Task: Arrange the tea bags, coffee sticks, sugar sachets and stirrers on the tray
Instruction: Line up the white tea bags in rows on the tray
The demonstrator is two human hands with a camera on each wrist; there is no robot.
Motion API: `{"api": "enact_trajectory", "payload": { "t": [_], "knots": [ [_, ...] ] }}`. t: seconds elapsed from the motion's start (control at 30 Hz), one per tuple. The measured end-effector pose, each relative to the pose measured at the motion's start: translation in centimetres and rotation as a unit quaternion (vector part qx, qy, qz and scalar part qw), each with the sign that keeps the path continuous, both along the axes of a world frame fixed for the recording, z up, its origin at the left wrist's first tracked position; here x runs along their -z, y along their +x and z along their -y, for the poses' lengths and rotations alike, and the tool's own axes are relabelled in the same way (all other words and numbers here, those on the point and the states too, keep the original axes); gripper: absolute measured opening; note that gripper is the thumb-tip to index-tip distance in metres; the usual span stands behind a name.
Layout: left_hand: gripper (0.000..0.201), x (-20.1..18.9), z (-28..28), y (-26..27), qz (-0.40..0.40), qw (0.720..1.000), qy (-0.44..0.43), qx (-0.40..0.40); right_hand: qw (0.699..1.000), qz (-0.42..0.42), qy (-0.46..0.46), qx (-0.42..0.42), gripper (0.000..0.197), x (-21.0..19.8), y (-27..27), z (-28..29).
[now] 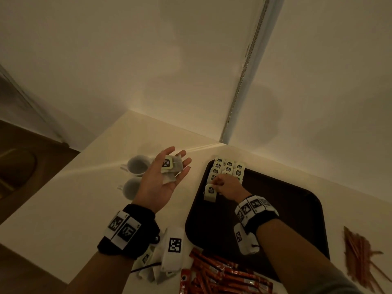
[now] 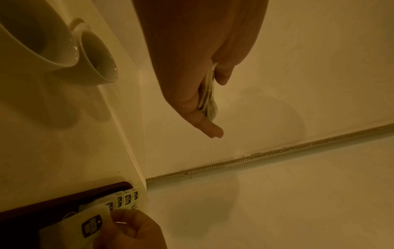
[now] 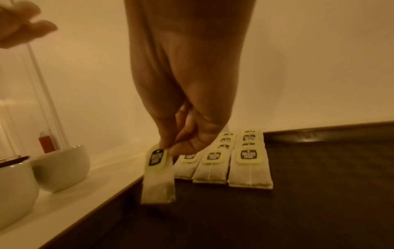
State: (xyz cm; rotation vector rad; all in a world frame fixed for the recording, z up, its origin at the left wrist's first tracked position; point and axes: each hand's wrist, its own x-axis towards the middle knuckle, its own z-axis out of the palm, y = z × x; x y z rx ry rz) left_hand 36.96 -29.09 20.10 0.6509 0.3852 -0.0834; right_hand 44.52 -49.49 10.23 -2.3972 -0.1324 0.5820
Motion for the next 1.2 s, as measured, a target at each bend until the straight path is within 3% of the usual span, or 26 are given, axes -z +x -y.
{"api": "enact_trajectory", "payload": {
  "t": [0.13, 0.33, 0.43, 0.5, 0.6, 0.7, 0.77, 0.83, 0.93, 1.03, 1.2],
  "knots": [
    [0.034, 0.4, 0.0, 0.2, -0.002, 1.0, -0.012, 0.001, 0.997, 0.051, -0.026, 0.043, 0.018, 1.8, 1.3, 0.0],
    [0.046, 0.8, 0.0, 0.4, -0.009, 1.0, -0.023, 0.014, 0.995, 0.053, -0.023, 0.084, 0.013, 3.8, 2.4, -0.2],
    [0.053, 1.0, -0.3, 0.7, -0.024, 0.999, -0.039, 0.029, 0.989, 0.078, 0.004, 0.124, 0.015, 2.9, 2.6, -0.7],
    [0.059, 1.1, -0.4, 0.9, -0.042, 0.997, -0.047, 0.049, 0.977, 0.143, 0.082, 0.133, 0.013, 0.4, 2.5, -1.7],
    [0.07, 0.9, 0.0, 1.1, -0.064, 0.993, -0.047, 0.088, 0.956, 0.196, 0.218, 0.019, 0.013, -5.9, 1.2, -3.6],
    [0.076, 0.4, 0.5, 1.1, -0.055, 0.99, -0.032, 0.125, 0.946, 0.183, 0.218, -0.156, 0.028, -10.7, -0.3, -5.4],
    [0.075, 0.2, 0.6, 1.3, -0.041, 0.988, -0.022, 0.144, 0.935, 0.214, 0.202, -0.198, 0.028, -11.5, -0.5, -5.9],
    [0.075, -0.2, 0.5, 1.3, -0.025, 0.988, -0.02, 0.153, 0.935, 0.222, 0.211, -0.177, 0.021, -11.7, -0.3, -5.7],
    [0.065, -1.0, 0.4, 1.0, 0.008, 0.986, 0.006, 0.169, 0.94, 0.219, 0.236, -0.114, 0.01, -12.3, -0.1, -5.1],
    [0.051, -1.3, 0.4, 0.7, 0.058, 0.981, 0.1, 0.158, 0.937, 0.205, 0.277, -0.055, 0.008, -13.5, 0.0, -4.6],
    [0.024, -1.8, 1.3, 0.4, 0.13, 0.965, 0.215, 0.068, 0.925, 0.208, 0.312, -0.064, 0.004, -16.4, -0.6, -4.4]
  ]
}}
